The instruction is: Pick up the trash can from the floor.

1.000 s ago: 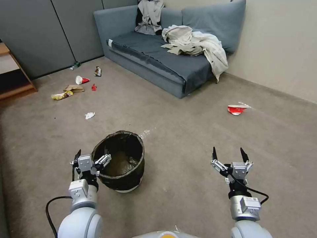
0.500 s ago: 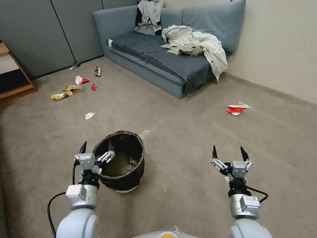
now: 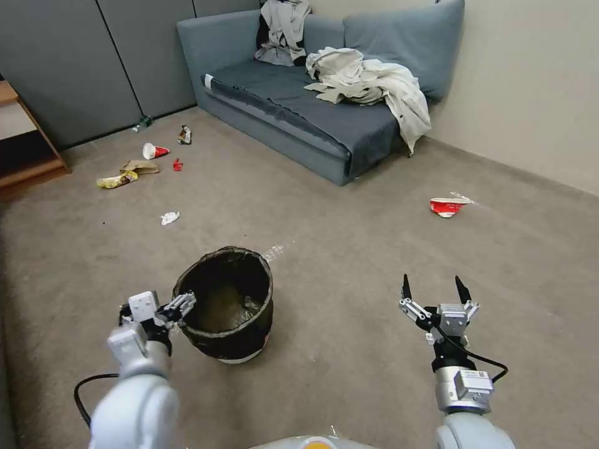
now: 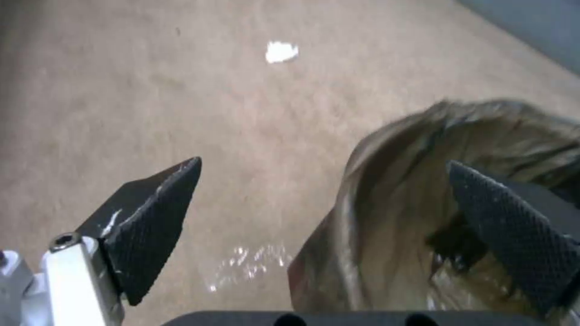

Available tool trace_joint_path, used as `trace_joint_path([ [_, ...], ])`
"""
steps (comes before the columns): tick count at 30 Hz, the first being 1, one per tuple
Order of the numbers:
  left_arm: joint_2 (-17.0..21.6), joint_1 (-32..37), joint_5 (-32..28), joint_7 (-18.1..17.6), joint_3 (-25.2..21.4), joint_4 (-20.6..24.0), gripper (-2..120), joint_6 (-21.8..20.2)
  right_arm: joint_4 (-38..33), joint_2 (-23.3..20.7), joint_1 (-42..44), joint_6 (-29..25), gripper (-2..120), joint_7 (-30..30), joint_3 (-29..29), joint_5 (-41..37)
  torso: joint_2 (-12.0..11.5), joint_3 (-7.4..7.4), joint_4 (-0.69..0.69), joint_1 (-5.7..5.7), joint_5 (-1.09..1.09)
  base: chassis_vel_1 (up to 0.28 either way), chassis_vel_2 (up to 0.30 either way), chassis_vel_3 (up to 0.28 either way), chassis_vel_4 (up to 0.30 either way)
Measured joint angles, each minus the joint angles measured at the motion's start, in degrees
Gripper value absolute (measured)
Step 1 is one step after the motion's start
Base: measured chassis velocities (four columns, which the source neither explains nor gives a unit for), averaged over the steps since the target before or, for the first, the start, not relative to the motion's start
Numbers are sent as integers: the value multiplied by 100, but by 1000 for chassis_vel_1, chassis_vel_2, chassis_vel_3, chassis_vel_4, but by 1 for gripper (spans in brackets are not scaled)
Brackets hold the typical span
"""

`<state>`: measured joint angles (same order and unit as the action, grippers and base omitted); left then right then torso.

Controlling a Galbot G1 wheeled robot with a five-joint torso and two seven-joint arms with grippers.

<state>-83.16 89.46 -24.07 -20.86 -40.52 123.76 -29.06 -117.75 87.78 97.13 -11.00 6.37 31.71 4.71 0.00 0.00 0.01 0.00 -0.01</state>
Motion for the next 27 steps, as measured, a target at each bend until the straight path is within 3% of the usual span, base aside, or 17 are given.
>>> trace_joint_path([
  [6,109,-204,-557,247,-130,-388,100,-396,21,-3,-25,4,100,6,-10,-7,0,0,-1,0,0,0,0,0,0],
  [12,127,-396,-582,297,-116,-585,100,-678,42,-10,-43,14,100,39,-4,-14,0,0,-1,0,0,0,0,0,0],
  [18,210,-629,-497,577,-56,-755,100,-887,85,-1,-52,12,100,57,-14,-13,0,0,0,0,1,0,0,0,0],
  [27,222,-971,-441,485,18,-998,97,-1283,134,-6,-62,9,100,63,-12,-13,0,0,-1,0,1,0,0,0,0],
])
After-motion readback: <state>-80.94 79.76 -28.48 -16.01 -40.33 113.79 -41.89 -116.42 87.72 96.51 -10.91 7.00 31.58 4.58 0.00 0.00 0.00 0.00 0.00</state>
